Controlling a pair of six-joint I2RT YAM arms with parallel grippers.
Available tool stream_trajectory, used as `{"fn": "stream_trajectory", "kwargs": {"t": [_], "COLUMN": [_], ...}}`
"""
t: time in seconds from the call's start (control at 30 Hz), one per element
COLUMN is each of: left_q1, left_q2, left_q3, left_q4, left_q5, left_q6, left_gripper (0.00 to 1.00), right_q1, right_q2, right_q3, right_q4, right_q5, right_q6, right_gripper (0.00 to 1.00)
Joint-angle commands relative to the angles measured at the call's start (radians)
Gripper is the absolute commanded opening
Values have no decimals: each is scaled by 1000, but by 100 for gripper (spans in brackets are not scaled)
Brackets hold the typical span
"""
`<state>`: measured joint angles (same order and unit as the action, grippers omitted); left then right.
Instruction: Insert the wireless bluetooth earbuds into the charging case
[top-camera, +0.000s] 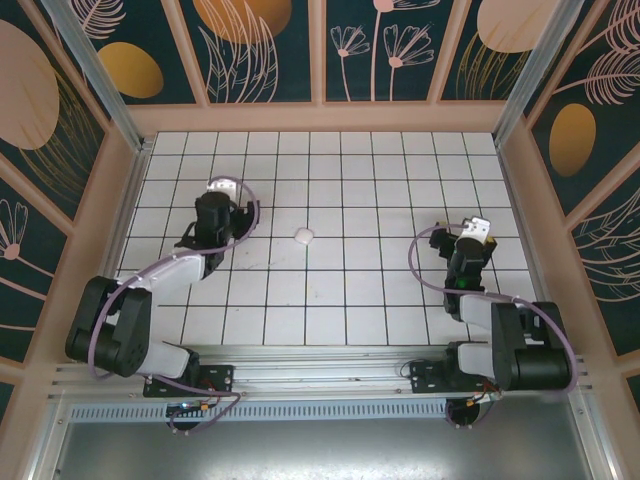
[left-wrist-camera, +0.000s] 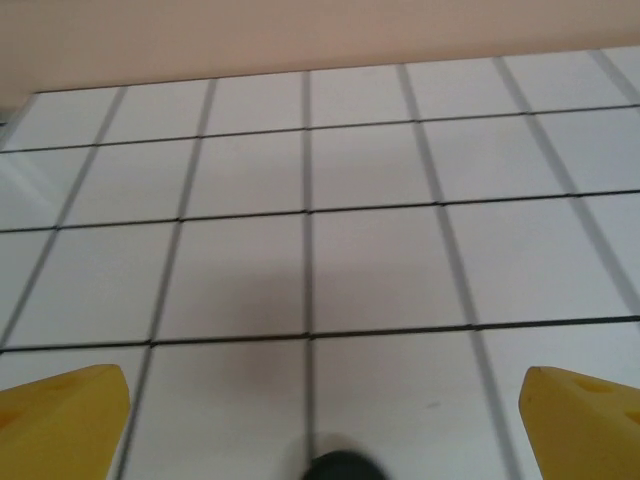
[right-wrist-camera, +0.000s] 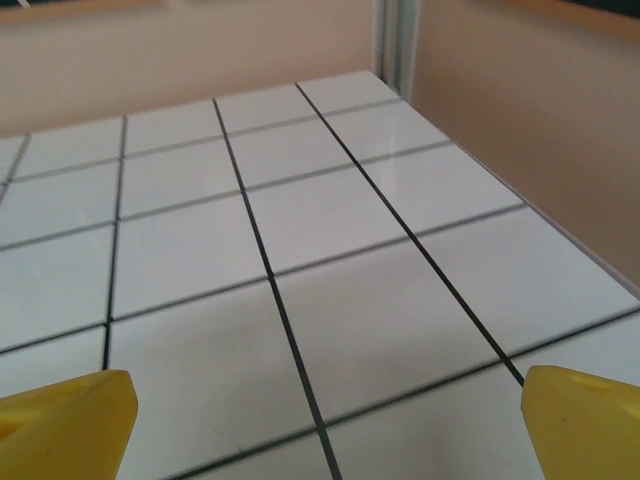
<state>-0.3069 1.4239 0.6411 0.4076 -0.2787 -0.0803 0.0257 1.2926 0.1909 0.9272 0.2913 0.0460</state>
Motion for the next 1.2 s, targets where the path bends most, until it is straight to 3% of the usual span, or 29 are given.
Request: {"fn": "stream_trajectory", "kwargs": {"t": [0.0,0.2,0.4,0.6,0.73,1.17], "left_q1": [25,106,227,245,264,265], "left_q2": [-15,-51,-13,108,97,96], "left_q3": [-103,-281,-463,-451,-418,-424], "left_q4": [275,567,890,987,894,902], "left_q5": [-119,-103,0,39,87,82], "left_q6": [86,145,40,34,25,24], "left_gripper": [98,99,99,99,99,99], "right_q1": [-4,-7,-24,-25,-25,-25], "right_q2": [58,236,247,247,247,248], "right_q3": [-6,21,22,21,22,25], "right_q4": [239,348,364,362,361,356], "right_q5": [-74,-131,-126,-127,-127,-129], "right_q6": [-12,-26,-1,-1,-1,-1], "right_gripper": [99,99,99,99,99,99]}}
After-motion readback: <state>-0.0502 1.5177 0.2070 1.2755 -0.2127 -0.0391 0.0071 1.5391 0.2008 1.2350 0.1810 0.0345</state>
